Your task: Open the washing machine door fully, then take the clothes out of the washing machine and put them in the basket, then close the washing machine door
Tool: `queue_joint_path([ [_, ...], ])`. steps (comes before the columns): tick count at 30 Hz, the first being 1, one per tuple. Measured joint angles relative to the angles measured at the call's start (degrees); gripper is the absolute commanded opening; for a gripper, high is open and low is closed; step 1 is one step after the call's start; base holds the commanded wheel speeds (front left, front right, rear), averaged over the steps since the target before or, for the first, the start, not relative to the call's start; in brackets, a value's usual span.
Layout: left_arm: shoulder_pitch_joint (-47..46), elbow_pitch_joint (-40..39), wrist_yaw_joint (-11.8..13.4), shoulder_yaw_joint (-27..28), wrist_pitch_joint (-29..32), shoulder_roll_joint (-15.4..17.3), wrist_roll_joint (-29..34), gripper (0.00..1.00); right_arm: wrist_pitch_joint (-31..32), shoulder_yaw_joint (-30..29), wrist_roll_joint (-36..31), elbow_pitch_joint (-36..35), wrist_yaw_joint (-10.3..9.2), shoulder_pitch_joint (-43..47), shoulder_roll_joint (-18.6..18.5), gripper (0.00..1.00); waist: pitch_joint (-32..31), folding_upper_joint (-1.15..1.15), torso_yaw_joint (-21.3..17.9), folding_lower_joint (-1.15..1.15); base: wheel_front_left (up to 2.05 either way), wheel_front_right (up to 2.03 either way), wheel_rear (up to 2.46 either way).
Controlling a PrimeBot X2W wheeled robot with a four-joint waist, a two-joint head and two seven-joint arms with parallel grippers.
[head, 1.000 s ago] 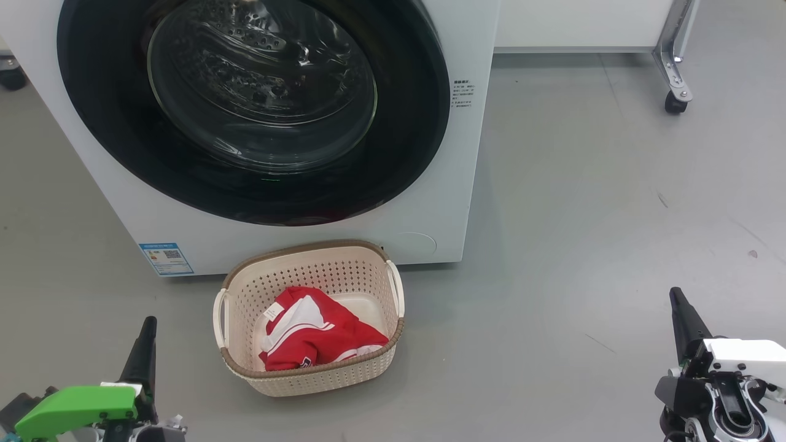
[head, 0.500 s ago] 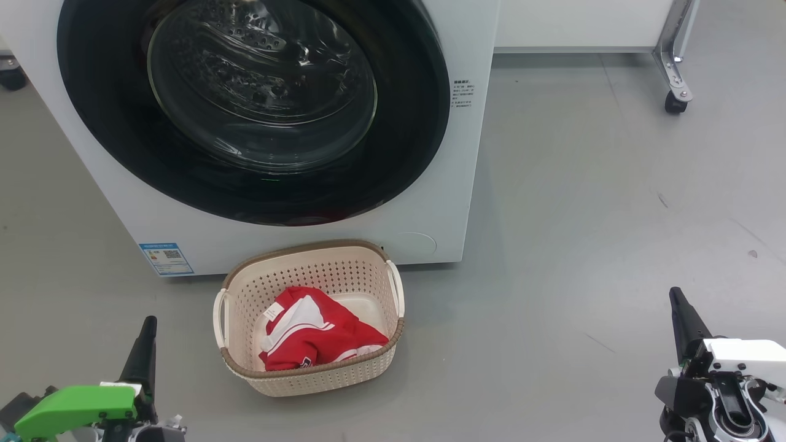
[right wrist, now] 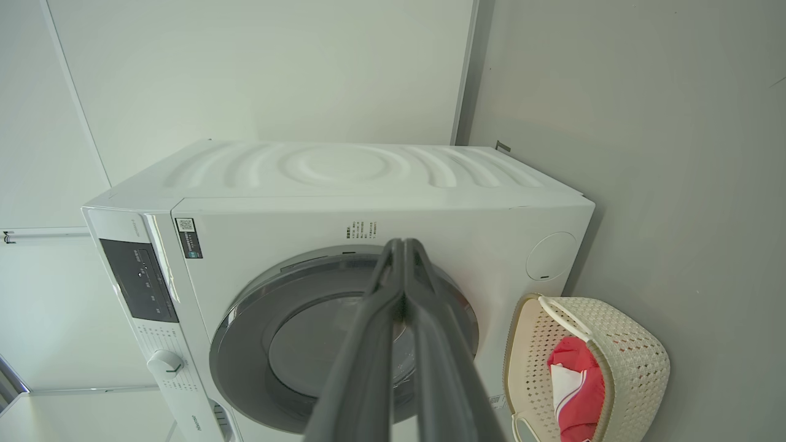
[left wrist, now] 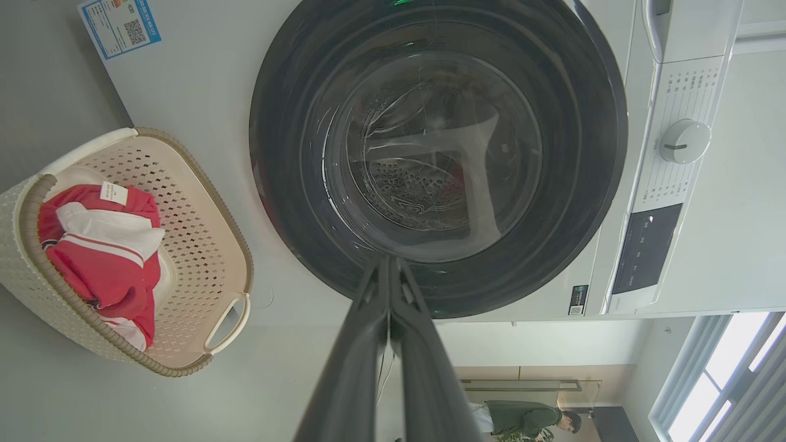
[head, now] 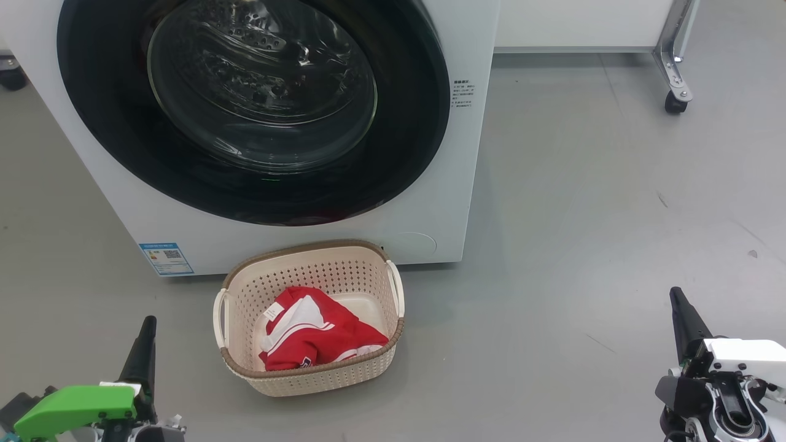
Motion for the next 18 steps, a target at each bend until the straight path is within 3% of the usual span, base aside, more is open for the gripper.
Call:
queue_joint_path([
  [18,0.0,0.0,0.0,0.1,0.0,0.0,0.0,0.0,0.0,-0.1,0.0,0.0,0.0,0.0,0.0,0.0,0.0,0.0,0.0,0.0,0.0,0.0,0.0],
])
